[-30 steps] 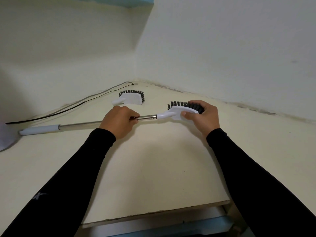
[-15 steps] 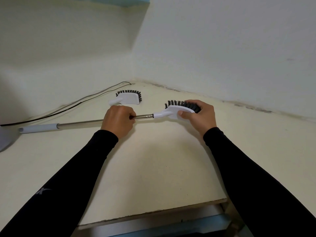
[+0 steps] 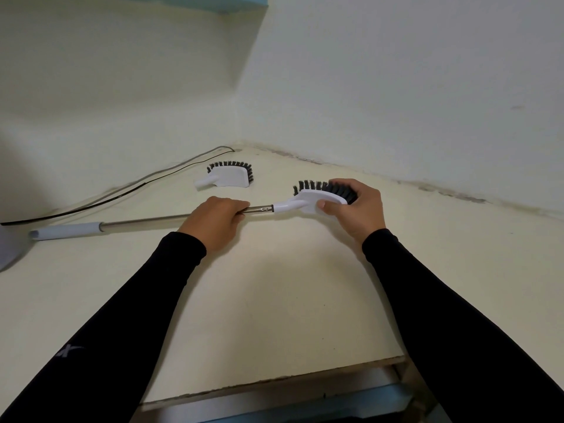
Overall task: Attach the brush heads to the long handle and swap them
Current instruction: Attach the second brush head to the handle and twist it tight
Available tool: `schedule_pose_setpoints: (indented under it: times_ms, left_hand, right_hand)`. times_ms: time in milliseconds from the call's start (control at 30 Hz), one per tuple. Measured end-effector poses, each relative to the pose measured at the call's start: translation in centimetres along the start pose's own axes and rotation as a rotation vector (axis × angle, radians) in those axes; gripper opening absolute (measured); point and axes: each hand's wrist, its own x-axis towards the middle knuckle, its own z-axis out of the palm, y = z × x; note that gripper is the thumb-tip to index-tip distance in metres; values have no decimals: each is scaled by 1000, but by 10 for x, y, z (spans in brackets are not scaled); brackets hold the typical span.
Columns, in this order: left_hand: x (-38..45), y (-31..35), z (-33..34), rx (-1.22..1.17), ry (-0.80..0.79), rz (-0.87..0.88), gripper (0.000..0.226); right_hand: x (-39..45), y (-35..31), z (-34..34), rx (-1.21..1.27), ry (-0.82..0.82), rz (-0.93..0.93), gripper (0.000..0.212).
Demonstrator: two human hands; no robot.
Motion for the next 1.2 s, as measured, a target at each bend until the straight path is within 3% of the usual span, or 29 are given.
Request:
schedule_pose_setpoints:
  times_ms: [467,733,900,1067,1200]
  left_hand:
    - [4,-1,3,-18,254,-30,7]
    - [6,6,7,11,295,-115,9]
    - [7,5,9,-23,254,-108,11]
    - [3,1,11,-34,165,9,37]
    - [3,0,11,62,34,34,29]
  right_hand:
    - [-4,-7,1,39,3,8,41]
    - [-4,-7,1,71,20,43,34]
    - [-5,-6,0,67,19,44,34]
    - [-4,-5,1,29,2,8,33]
    - [-3,-3,0,13,-10,-17,35]
